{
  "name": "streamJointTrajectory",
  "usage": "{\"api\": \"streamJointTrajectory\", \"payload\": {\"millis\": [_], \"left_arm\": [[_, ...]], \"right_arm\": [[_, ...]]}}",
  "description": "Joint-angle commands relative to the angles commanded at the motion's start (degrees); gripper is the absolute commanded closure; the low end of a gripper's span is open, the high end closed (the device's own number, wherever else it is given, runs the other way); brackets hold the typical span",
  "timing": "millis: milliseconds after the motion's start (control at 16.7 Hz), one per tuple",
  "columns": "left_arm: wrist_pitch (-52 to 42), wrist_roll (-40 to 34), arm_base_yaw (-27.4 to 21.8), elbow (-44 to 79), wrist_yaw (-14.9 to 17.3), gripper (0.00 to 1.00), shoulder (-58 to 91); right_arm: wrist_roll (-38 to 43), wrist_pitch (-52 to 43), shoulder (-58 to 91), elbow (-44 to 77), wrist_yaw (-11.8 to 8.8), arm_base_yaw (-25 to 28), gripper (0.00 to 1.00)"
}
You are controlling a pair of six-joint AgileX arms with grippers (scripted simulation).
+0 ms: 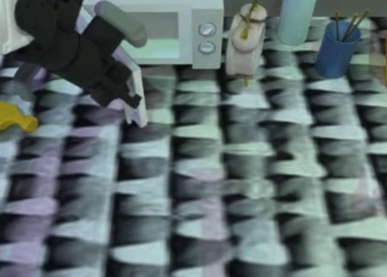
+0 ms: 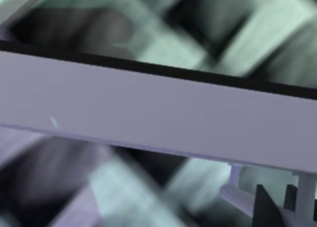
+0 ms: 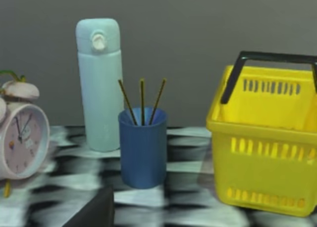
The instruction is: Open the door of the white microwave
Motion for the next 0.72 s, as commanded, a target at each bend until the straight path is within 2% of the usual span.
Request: {"api": "streamJointTrajectory", "payload": {"millis": [240, 720], "left_arm": [[-0.3, 0.7, 0.1, -0.2, 0.6, 1.00, 0.0], [-3.0, 9.9, 3.9, -0.8, 4.6, 1.00, -0.9]], "right_arm": [[0.0, 0.0, 0.0, 0.0, 0.0, 0.0, 0.00], [0.0, 0.0, 0.0, 0.0, 0.0, 0.0, 0.00]]}}
